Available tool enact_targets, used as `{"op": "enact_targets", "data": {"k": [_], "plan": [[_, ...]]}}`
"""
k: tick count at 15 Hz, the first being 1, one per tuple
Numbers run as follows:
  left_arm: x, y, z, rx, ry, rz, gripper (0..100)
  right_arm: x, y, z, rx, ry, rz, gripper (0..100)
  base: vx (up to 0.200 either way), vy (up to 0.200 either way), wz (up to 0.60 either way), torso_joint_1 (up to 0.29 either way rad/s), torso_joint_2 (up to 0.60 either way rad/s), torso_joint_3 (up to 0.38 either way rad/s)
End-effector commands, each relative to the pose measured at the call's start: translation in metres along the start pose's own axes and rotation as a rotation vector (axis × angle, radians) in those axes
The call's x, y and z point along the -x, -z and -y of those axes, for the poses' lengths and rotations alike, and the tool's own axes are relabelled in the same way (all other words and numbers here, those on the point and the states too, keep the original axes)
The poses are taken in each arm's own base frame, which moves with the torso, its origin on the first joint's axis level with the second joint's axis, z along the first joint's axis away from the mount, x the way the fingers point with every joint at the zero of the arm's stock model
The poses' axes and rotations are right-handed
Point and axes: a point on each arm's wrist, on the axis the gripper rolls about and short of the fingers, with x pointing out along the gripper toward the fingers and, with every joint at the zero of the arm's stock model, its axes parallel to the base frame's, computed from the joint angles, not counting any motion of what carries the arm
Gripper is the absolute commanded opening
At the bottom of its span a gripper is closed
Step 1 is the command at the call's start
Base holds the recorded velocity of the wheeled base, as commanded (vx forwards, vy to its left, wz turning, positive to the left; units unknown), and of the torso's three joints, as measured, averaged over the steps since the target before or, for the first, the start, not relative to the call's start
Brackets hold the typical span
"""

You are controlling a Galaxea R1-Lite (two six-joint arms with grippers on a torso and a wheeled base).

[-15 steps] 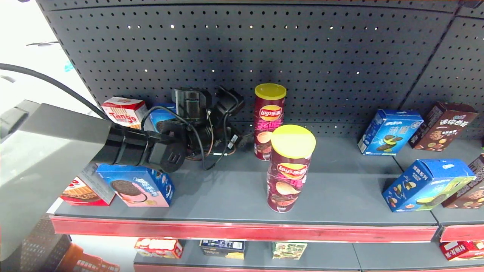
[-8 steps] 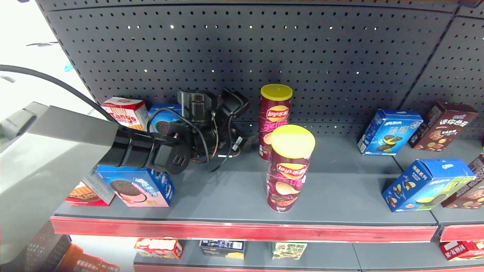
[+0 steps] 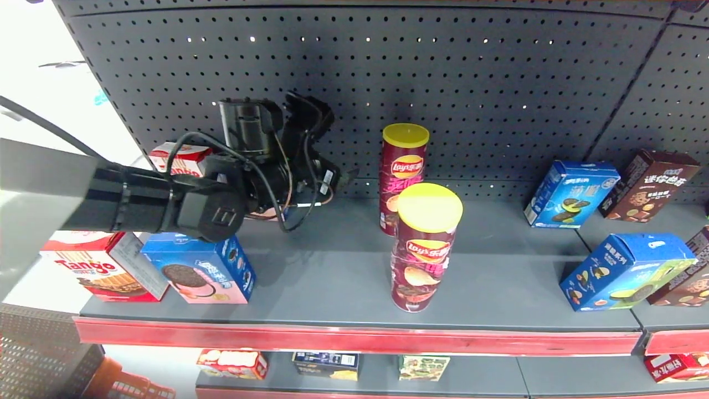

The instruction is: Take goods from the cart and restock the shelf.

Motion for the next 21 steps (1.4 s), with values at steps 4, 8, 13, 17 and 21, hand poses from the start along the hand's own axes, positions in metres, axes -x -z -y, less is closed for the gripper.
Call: {"op": "enact_targets", "data": {"k": [4, 8, 13, 17, 21], "plan": [[0.101, -0.038, -0.009, 0.036, -0.066, 0.045, 100, 0.000, 0.000, 0.000, 0.000, -0.001, -0.002, 100, 0.000, 0.000, 0.00, 0.000, 0.00, 0.000], [0.170, -0.027, 0.006, 0.036, -0.079, 0.007, 100, 0.000, 0.000, 0.000, 0.000, -0.001, -0.002, 100, 0.000, 0.000, 0.00, 0.000, 0.00, 0.000], [0.203, -0.004, 0.013, 0.035, -0.091, -0.016, 100, 0.000, 0.000, 0.000, 0.004, -0.033, -0.003, 100, 0.000, 0.000, 0.00, 0.000, 0.00, 0.000], [0.196, -0.007, 0.011, 0.038, -0.113, 0.036, 100, 0.002, -0.037, 0.001, -0.045, -0.056, 0.048, 100, 0.000, 0.000, 0.00, 0.000, 0.00, 0.000], [0.198, -0.006, 0.011, 0.089, -0.114, 0.040, 100, -0.047, -0.143, -0.006, -0.136, -0.219, -0.086, 100, 0.000, 0.000, 0.00, 0.000, 0.00, 0.000]]}}
